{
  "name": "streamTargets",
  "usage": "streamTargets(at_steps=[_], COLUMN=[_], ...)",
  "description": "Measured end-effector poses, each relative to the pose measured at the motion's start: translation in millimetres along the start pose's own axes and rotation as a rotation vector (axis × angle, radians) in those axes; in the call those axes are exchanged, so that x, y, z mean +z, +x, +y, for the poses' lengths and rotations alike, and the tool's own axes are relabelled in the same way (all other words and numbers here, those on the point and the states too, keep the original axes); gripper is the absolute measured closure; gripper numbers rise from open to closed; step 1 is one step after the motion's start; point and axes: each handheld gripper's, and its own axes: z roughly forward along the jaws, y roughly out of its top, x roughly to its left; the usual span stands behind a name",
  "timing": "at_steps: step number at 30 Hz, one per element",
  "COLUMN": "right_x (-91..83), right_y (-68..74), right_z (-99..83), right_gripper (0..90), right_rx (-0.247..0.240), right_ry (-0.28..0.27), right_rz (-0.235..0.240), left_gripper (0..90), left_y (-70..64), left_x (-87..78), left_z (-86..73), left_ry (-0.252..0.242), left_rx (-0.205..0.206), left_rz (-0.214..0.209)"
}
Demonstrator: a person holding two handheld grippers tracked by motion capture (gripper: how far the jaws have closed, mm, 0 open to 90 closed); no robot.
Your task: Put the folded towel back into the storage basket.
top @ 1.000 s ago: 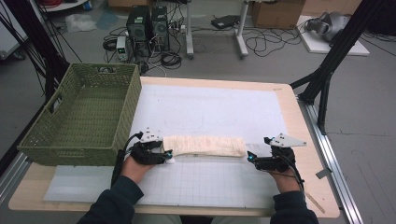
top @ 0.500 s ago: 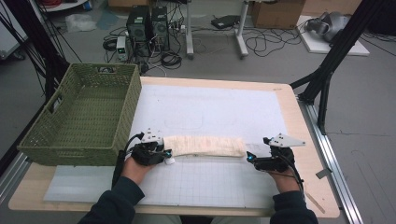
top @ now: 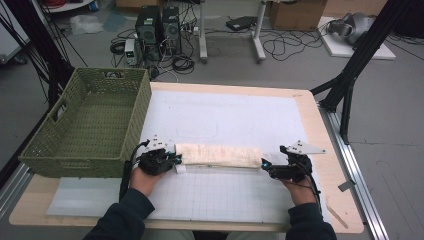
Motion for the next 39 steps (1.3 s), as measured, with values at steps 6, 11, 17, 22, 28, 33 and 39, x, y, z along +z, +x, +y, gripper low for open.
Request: streamTargets(at_steps=[6,11,17,22,28,33,39], right_x=[16.5,25.7,35.1,39.0,39.5,39.8,40.1], right_y=[7.7,9.3,13.7,15.9,16.9,18.2,23.4], right_z=[-2.5,-4.3,-5.9,-6.5,-8.7,-8.5,-6.9], right_gripper=[29.3,40.3,49.3,50.5,50.6,56.2,77.5], right_rx=[0.008,0.023,-0.012,-0.014,0.045,0.055,0.035], right_ry=[0.084,0.113,0.14,0.15,0.161,0.164,0.169], right_rz=[0.024,0.032,0.017,0.015,0.036,0.036,0.078], left_gripper=[80.0,79.8,79.6,79.3,79.2,79.1,79.3], left_y=[0.7,1.4,1.4,2.0,1.7,1.7,1.6], left_x=[-0.2,0.1,0.9,2.1,2.5,3.9,4.1], left_z=[-0.2,-0.6,-1.1,-2.5,-2.9,-3.7,-3.6], left_ry=[-0.002,0.0,-0.001,0.011,0.016,0.021,0.023], left_rx=[-0.003,-0.001,-0.004,-0.001,0.001,0.004,0.006], left_rz=[0.0,0.0,0.003,0.005,0.007,0.01,0.012])
